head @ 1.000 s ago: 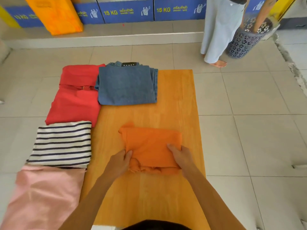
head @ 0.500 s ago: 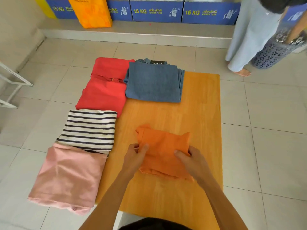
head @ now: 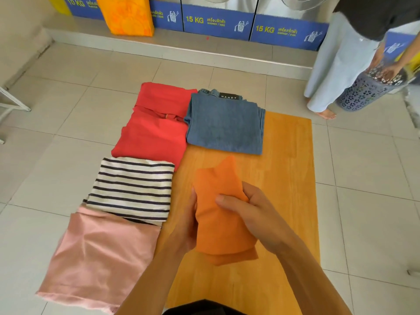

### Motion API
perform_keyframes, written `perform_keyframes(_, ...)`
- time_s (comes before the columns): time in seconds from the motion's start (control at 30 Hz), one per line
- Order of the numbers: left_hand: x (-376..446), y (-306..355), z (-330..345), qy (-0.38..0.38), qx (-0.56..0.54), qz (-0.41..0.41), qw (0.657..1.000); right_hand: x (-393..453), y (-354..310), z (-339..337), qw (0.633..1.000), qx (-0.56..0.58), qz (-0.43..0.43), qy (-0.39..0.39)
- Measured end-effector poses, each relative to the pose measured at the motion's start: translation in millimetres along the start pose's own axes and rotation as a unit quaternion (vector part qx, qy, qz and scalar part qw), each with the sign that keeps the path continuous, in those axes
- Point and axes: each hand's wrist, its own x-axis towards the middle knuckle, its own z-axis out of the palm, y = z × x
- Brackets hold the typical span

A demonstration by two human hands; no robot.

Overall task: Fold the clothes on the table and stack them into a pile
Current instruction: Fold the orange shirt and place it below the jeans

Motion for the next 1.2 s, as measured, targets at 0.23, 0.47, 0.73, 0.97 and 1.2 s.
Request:
perform_keyframes(0.23, -7.4, 55.1, -39.0, 0.003, 0.059, -0.035, 0.998, 35.4, -7.6, -12.2, 0.993, 0.069, 0.004, 0.099)
perform_keyframes(0.47, 26.0, 134.0, -51.3, 0.122, 0.226, 0.066, 0.964, 95.0, 44.1, -43.4, 0.980, 0.009, 0.040, 0.196)
perform_keyframes(0.73, 100.8, 151.3, -44.8, 0.207, 0.436, 0.109, 0.869, 160.7, 97.4, -64.3, 0.950, -0.099, 0.141, 0.261)
perform_keyframes(0.97, 112.0, 141.1, -37.2, 0.183, 0.543, 0.098, 0.814, 159.9, 126.6, -72.4, 0.921, -0.156, 0.133, 0.332)
perform_keyframes(1.2, 113.6, 132.0, -32.0, 0.206, 0.554, 0.101, 0.800, 152.9, 121.5, -71.7, 0.914, -0.199, 0.132, 0.329)
